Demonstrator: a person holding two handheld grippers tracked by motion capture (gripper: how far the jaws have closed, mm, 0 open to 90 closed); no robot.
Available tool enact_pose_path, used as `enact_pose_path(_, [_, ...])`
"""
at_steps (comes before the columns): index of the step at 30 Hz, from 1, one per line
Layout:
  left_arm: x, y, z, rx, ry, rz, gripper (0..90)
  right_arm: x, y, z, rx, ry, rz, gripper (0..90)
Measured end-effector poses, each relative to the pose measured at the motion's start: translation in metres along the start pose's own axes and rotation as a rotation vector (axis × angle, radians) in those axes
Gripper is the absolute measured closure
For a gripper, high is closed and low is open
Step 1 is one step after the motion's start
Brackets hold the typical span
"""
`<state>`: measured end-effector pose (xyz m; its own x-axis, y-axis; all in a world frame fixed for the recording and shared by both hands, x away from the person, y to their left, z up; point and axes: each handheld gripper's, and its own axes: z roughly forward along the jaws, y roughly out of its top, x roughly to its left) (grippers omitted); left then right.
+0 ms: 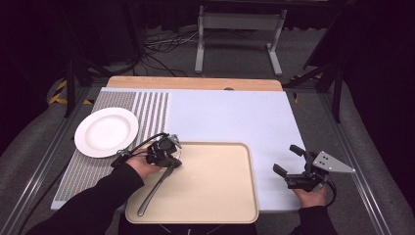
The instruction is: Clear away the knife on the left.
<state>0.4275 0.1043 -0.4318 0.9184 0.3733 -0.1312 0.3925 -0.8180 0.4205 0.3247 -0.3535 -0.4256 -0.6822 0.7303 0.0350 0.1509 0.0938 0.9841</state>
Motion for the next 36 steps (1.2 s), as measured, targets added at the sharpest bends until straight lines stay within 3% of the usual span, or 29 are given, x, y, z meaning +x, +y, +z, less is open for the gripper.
enact_pose_path(36, [0.023, -0.039, -0.023, 0.025, 0.036, -0.052, 90.0, 0.001, 0.0, 0.001, 0.004, 0.001, -0.001, 1.1])
